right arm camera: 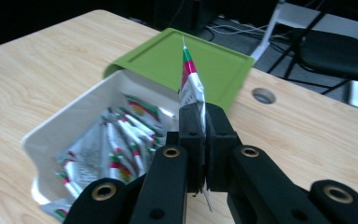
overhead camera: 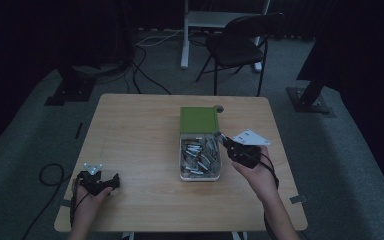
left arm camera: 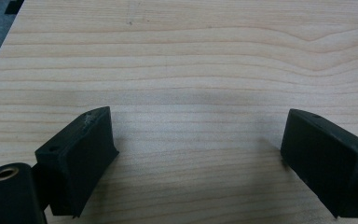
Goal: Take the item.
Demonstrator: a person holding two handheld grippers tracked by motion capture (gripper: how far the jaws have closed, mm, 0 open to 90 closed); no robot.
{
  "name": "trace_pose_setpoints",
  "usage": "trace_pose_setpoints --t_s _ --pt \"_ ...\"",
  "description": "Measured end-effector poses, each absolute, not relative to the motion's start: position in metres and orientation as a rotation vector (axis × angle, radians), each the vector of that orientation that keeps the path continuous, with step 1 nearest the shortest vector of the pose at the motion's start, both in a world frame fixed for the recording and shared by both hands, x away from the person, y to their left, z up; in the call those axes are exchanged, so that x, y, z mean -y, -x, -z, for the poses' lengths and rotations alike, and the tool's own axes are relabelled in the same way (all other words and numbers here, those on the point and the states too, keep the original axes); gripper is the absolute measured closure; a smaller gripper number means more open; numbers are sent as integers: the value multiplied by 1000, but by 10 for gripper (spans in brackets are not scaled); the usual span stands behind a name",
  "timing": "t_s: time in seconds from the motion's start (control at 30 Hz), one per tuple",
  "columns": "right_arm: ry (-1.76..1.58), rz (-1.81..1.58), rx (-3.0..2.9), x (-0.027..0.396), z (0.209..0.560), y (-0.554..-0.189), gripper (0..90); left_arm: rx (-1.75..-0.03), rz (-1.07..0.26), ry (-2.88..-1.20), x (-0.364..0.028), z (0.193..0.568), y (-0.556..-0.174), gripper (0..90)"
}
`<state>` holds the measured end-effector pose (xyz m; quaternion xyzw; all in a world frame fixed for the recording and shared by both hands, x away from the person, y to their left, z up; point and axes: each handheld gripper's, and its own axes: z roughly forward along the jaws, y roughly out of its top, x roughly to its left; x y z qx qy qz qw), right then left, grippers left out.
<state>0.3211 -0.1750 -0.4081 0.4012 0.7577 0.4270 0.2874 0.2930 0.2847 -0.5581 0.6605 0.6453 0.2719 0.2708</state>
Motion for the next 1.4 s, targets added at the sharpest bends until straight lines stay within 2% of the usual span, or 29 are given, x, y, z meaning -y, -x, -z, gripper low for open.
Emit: trace_pose_setpoints --t_s 0.4,1.4 --pt "-1177 -1072 -1969 212 420 -327 873 -1739 -732 -1780 -285 558 -293 103" --pt "-1368 -739 -1916 281 505 -346 872 -1739 -732 -1780 -285 558 -293 103"
